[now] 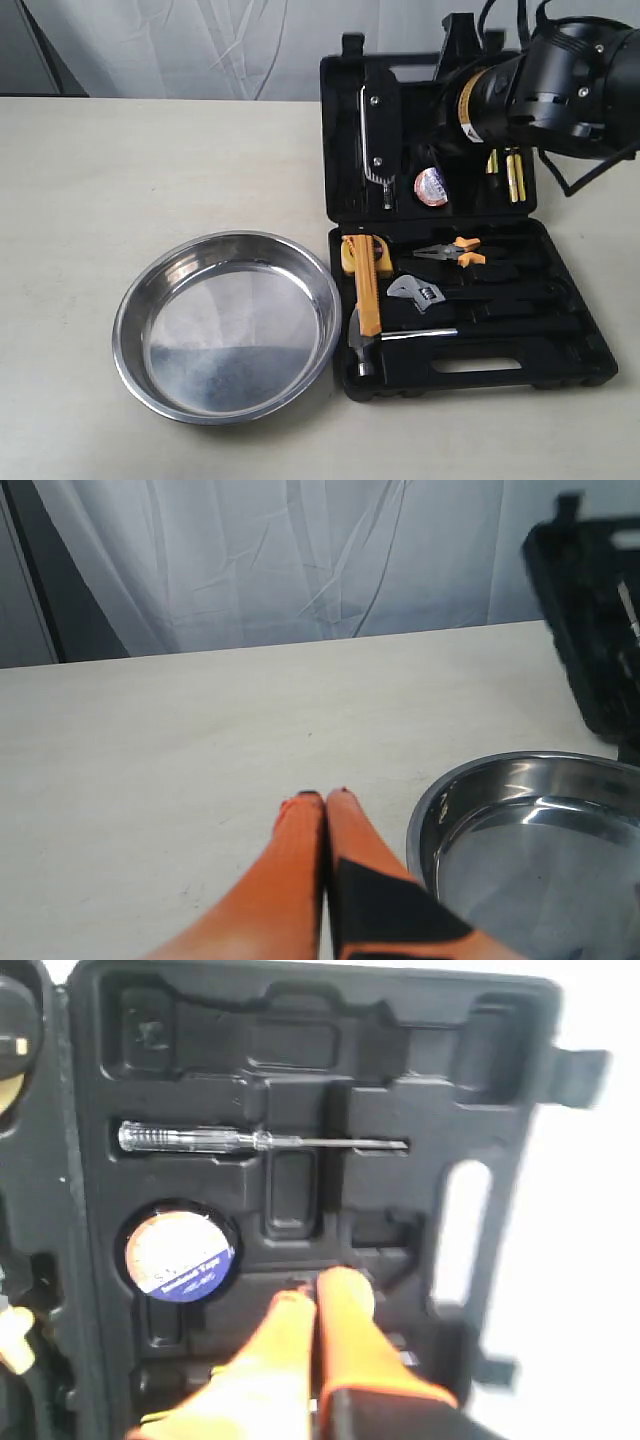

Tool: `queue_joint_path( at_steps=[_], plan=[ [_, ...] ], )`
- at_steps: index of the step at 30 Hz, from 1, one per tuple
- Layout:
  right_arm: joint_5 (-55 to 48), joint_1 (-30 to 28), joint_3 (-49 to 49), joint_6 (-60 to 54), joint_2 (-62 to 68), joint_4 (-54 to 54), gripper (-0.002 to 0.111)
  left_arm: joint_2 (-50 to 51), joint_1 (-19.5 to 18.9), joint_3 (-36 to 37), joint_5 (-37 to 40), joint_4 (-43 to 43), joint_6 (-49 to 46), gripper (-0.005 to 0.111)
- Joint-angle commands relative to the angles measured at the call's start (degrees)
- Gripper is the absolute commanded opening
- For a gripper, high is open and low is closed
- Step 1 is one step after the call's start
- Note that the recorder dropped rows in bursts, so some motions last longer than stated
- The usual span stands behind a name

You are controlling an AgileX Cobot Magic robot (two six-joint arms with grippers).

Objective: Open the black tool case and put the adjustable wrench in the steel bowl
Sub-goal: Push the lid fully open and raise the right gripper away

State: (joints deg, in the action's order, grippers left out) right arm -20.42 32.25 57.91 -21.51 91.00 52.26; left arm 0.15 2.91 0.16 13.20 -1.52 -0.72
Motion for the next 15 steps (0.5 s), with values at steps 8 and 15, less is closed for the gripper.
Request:
queue_joint_path(
  at_steps=[8,15],
  plan=[
    [-14.13,-0.29,0.77,37.30,-6.54,-1.34,-0.001,-0.15,0.07,-0.16,0.03,-0.19,0.11,0.000],
    [-26.81,-0.29,0.77,36.62,-8.35,-18.93,-0.001,-0.15,0.07,-0.16,0.03,-0.19,0.11,0.000]
  ],
)
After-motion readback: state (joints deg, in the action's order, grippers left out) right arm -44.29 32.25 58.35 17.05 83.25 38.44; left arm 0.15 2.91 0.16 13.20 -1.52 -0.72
